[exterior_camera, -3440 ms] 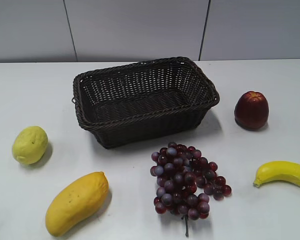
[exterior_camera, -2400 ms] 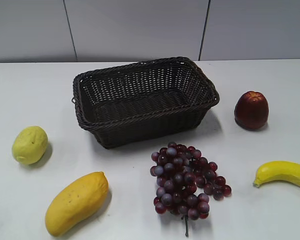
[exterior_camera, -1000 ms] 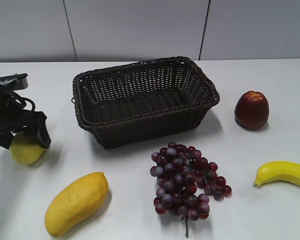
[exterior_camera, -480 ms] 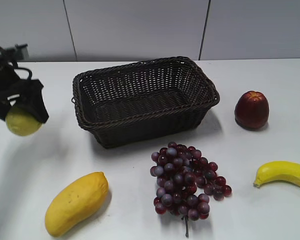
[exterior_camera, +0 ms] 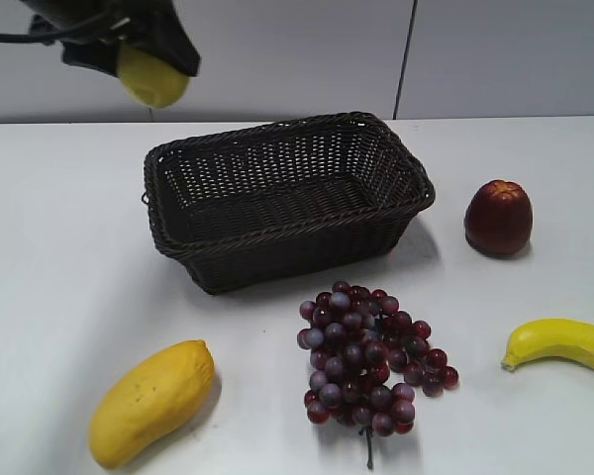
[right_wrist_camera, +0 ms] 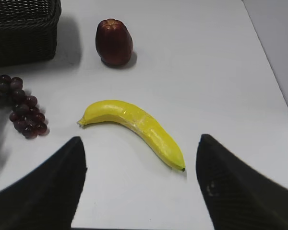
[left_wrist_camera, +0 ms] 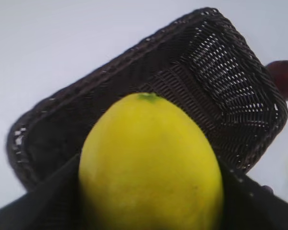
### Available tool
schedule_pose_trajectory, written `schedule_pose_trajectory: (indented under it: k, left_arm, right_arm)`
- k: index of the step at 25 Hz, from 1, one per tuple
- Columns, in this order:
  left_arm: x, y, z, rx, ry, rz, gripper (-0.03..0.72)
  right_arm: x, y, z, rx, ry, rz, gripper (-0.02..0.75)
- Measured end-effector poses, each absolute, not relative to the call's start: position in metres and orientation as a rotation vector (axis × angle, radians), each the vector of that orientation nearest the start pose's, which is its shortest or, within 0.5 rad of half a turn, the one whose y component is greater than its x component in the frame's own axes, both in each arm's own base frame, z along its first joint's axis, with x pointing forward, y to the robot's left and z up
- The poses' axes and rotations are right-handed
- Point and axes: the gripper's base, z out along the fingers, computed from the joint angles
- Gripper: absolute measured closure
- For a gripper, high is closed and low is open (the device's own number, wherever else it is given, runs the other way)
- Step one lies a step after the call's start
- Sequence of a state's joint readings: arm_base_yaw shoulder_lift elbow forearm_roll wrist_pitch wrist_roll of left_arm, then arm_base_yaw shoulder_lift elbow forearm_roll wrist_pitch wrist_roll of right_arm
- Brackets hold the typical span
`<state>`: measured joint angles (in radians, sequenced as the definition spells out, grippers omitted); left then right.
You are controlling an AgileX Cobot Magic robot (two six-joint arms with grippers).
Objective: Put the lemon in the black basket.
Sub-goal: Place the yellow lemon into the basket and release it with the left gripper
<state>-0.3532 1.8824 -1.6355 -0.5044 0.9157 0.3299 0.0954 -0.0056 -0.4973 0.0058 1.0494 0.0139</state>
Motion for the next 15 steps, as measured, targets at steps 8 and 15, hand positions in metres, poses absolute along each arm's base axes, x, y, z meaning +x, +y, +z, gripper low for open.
schedule_pose_trajectory:
  k: [8, 15]
  left_arm:
    - [0.399, -0.212, 0.212, 0.633, 2.623, -0.622, 0.071]
    - [0.396, -0.213, 0.248, 0.691, 2.572, -0.632, 0.023]
  right_arm:
    - [-0.005, 0.000, 0.277, -0.083, 2.029, 0.076, 0.155]
    - [-0.005, 0.000, 0.277, -0.083, 2.029, 0.076, 0.155]
